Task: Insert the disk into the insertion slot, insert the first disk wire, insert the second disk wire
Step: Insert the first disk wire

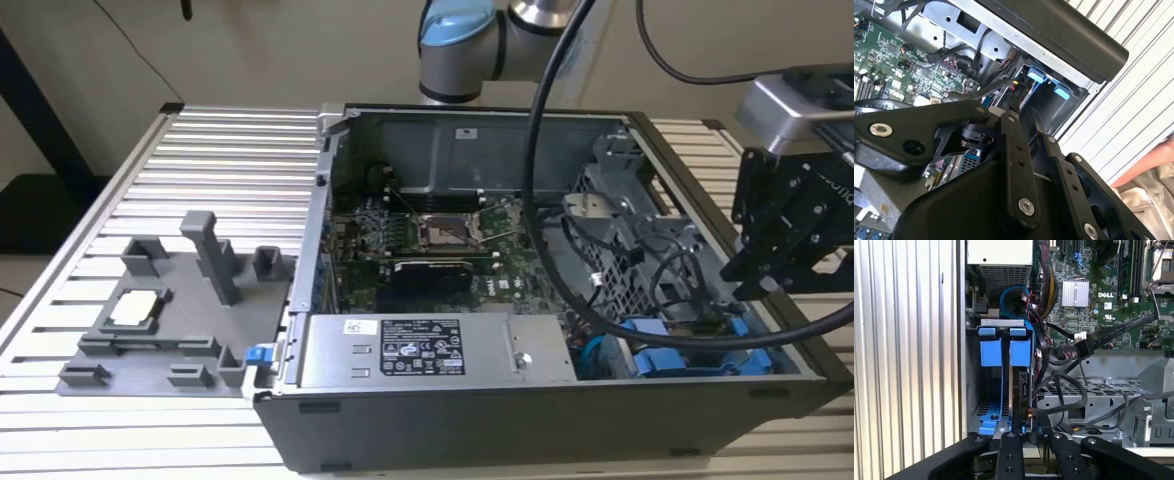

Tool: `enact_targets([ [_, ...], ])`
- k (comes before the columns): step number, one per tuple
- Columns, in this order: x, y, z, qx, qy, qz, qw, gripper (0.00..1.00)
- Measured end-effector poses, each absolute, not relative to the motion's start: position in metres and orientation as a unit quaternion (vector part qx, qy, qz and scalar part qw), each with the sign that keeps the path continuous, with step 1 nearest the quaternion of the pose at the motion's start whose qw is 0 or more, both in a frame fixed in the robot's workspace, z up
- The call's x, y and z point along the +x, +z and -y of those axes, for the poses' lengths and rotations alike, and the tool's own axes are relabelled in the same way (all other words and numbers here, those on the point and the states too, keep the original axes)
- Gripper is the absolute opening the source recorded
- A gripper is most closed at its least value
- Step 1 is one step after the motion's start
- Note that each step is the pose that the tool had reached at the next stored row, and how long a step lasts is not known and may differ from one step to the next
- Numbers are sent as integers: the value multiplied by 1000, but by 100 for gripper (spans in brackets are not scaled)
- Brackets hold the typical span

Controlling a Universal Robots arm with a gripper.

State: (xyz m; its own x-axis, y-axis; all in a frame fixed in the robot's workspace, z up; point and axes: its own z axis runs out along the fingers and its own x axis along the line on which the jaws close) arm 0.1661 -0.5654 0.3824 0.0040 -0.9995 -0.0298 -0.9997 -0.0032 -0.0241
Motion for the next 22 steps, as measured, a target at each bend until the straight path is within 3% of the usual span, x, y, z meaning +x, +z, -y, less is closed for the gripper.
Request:
enact_targets([
  [22,161,382,527,-708,2,-706,19,27],
])
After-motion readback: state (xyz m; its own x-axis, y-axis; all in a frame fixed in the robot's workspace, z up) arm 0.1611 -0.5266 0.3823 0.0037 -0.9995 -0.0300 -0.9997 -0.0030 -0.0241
